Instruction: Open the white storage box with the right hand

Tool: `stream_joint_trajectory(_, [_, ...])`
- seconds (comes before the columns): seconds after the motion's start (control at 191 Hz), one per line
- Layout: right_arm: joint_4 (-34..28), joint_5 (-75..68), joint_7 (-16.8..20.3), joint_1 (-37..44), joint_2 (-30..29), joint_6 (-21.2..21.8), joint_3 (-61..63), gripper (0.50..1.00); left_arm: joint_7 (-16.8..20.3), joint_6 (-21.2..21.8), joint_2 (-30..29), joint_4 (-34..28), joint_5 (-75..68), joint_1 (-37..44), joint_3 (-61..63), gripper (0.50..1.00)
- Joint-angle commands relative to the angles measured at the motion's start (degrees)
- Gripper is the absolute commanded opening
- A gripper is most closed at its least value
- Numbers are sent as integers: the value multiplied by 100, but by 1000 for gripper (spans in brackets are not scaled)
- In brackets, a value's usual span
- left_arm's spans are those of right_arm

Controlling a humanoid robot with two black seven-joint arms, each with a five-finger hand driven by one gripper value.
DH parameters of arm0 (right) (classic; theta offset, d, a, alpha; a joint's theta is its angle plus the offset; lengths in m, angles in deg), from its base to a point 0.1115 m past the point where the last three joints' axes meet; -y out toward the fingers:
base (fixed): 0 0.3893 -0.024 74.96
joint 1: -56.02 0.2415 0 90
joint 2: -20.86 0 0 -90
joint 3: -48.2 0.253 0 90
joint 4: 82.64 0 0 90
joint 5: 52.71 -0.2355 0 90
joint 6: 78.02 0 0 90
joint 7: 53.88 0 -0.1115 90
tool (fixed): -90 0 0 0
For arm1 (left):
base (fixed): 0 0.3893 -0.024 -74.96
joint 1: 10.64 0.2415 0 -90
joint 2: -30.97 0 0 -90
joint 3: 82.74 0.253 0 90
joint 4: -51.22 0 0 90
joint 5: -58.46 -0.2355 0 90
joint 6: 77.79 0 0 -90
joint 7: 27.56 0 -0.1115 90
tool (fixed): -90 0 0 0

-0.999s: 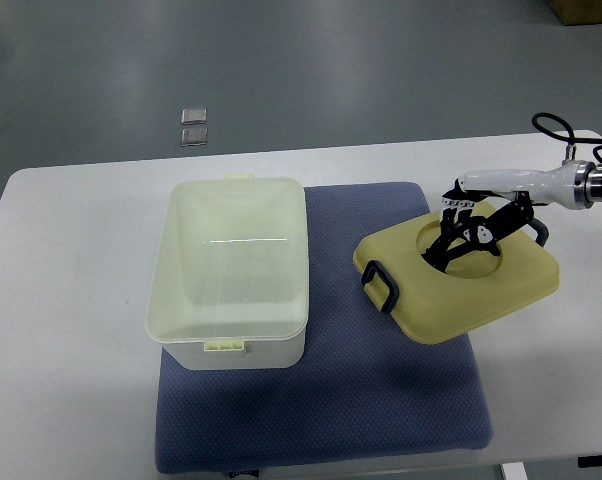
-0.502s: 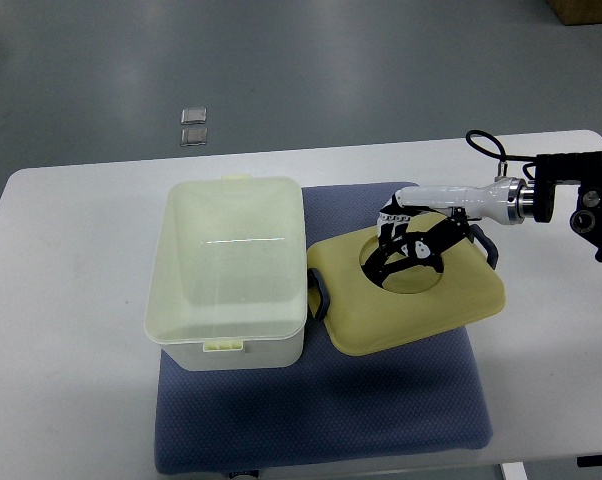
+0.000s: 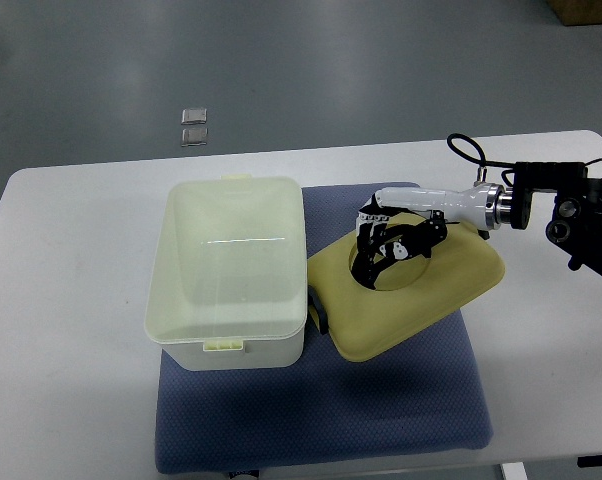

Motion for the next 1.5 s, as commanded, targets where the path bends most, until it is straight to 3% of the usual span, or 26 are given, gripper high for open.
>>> stream_joint_trajectory(0.0, [49,0,1,-49,-16,-46,0,864,1,0,0,9,0,0,0,1000])
stream_joint_trajectory(0.01, [49,0,1,-58,-16,-63,-1,886,1,0,0,9,0,0,0,1000])
stream_joint_trajectory(0.131, [163,0,1,-120,-16,-178,-18,909,1,0,0,9,0,0,9,1000])
stream_joint_trajectory(0.403, [225,-35,1,-111,98,-107,-18,928,1,0,0,18,0,0,17,1000])
stream_joint_trajectory(0.596, [269,-211,1,21,441,315,175,928,1,0,0,35,0,0,17,1000])
stream_joint_trajectory(0.769, [1148,-1591,45,232,424,394,790,928,1,0,0,35,0,0,9,1000])
stream_joint_trajectory(0.869, [1763,-2883,63,285,353,288,1116,928,1,0,0,44,0,0,0,1000])
stream_joint_trajectory(0.957, [2158,-4438,353,267,98,77,1335,928,1,0,0,62,-8,0,0,1000])
stream_joint_trajectory(1.046, [2387,-6308,880,206,-297,-379,1344,928,1,0,0,62,-8,0,0,1000])
stream_joint_trajectory(1.167, [2448,-8111,1003,12,-587,-1188,1335,928,1,0,0,70,-17,0,0,1000])
stream_joint_trajectory(1.277, [2448,-8876,951,-32,-850,-1461,1353,928,1,0,0,70,-17,0,0,1000])
stream_joint_trajectory(1.496, [2448,-9097,907,-190,-1352,-1426,1379,928,1,0,0,70,-8,0,0,1000])
